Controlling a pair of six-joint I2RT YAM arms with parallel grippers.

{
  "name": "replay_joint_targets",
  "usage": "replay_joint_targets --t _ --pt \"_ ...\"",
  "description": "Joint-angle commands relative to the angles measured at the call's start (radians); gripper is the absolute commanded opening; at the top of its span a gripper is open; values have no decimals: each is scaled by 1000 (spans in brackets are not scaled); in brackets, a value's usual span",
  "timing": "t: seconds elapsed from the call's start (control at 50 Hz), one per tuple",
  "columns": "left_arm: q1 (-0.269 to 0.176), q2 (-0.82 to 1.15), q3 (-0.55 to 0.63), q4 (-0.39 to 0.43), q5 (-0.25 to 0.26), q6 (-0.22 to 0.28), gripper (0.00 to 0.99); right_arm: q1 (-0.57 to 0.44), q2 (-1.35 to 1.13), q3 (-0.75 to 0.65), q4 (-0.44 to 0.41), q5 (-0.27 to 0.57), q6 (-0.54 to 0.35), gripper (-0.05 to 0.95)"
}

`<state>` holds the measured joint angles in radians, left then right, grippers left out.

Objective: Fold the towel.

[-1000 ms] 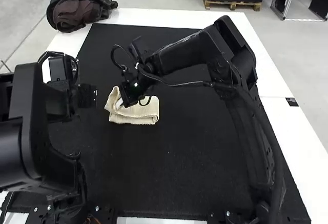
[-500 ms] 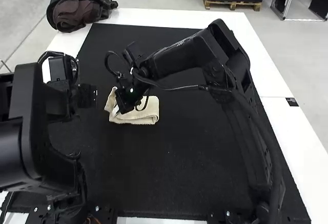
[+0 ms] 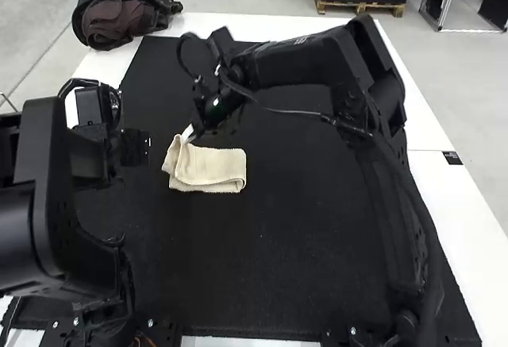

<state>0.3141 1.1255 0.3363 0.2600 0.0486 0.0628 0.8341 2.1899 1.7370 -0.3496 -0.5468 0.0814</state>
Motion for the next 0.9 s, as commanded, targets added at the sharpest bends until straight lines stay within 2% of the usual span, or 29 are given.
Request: replay_joint_targets --t 0.0,0.3,0.5,0.88 --pt "8 2 26 10 -6 2 967 -38 -38 -28 6 -28 -22 -25" --pt "8 2 27 18 -4 3 967 -52 -21 -140 146 -76 -14 -26" --pt "8 2 27 22 -1 3 967 -44 -1 -177 248 -99 31 -26" --pt "8 2 27 35 0 2 967 -44 77 -174 324 -124 55 -26"
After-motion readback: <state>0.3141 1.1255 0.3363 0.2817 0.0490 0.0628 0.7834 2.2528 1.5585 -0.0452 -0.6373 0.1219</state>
